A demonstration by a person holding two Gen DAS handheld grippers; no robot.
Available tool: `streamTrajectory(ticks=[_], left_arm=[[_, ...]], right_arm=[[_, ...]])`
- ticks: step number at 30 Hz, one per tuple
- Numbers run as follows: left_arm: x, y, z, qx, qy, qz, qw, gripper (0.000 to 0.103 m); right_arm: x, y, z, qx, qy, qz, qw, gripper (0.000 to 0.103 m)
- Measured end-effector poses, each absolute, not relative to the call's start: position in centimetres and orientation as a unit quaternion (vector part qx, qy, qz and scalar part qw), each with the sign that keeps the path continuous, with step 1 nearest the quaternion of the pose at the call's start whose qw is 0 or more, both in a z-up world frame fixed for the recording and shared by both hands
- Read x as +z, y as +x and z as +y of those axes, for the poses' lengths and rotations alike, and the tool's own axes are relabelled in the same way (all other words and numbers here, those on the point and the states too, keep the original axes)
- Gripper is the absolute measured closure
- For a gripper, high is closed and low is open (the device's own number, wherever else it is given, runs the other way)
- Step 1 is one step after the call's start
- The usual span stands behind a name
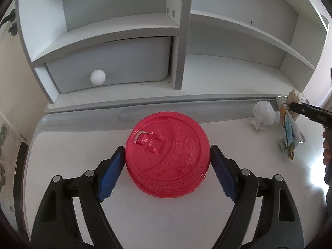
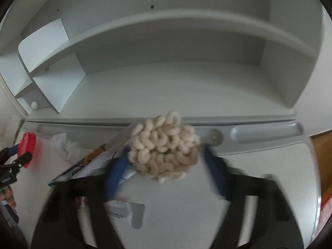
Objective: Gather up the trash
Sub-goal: 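Grasp the red lid with the left gripper while the right grasps the cream rope ball, then carry red lid and rope ball to the bin and open both grippers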
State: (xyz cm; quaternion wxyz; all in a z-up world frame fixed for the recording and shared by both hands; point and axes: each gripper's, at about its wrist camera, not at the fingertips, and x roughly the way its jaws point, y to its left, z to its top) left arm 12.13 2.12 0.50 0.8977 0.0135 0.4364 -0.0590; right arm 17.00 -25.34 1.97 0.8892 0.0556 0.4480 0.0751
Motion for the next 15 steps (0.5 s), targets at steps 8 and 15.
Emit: streamTrajectory(ticks=[8, 15], left_arm=[[1.9, 11.0, 1.3, -0.068, 0.014, 0.427, 0.902, 0.023], [5.2, 7.7, -0.5, -0.091, 0.014, 0.398, 0.913, 0.023]], right_arm=[[3.6, 14.9, -25.7, 0.076, 0.049, 0.427, 0.900, 0.069], [6.6, 10.6, -26.8, 0.069, 0.054, 0.408, 0.909, 0.070]])
